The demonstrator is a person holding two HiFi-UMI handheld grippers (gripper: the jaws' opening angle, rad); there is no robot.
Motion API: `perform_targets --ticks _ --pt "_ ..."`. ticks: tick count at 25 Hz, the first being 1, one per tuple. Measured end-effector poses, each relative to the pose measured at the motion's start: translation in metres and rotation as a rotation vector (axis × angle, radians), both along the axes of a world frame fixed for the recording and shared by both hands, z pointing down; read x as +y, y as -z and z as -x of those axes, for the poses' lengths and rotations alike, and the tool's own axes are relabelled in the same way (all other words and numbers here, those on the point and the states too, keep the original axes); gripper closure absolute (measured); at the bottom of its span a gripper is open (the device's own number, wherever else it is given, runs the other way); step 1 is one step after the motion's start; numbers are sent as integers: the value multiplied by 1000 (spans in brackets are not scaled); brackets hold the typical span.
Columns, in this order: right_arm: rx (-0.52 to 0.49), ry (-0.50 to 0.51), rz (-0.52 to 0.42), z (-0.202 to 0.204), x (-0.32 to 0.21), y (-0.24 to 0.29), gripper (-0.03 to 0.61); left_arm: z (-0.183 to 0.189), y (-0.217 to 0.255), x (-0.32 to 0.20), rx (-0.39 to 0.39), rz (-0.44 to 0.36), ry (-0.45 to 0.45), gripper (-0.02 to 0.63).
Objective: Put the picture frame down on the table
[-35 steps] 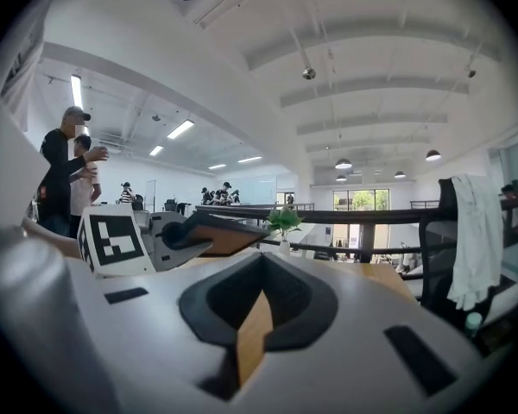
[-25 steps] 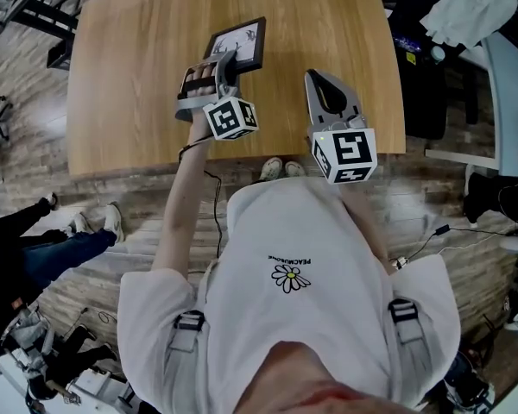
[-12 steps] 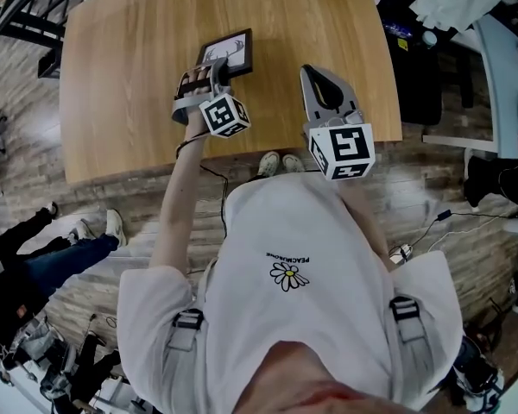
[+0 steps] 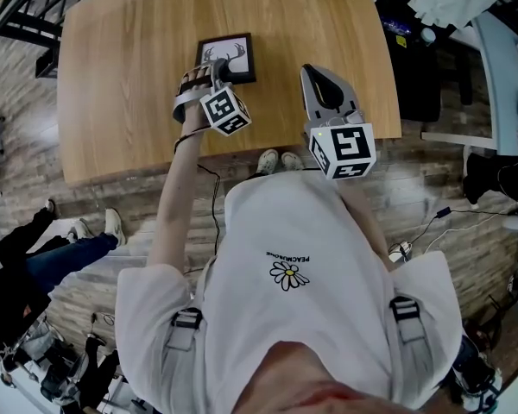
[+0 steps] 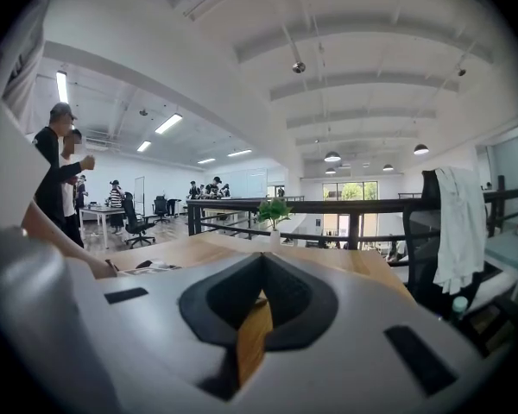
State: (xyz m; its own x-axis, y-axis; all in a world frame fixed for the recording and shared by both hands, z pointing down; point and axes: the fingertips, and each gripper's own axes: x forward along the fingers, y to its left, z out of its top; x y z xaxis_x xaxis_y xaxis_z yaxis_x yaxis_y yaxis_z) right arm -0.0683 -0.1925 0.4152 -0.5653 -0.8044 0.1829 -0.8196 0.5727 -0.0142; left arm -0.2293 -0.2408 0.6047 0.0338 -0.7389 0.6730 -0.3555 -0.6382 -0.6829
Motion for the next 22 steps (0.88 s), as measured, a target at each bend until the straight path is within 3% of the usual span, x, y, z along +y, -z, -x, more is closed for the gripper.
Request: perform_targets --ticks 3,7,13,16,22 --pt "3 4 7 1 0 -3 572 0 -10 5 31 77 10 457" --pt "16 11 7 2 1 -6 572 -7 -25 19 131 255 22 351" --pt "14 13 16 4 3 -8 572 -14 -29 29 232 350 8 310" --pt "14 5 4 2 2 -5 572 -21 -31 37 289 437 -16 277" --pt "11 10 7 4 3 -5 572 -21 -28 37 308 477 -23 265"
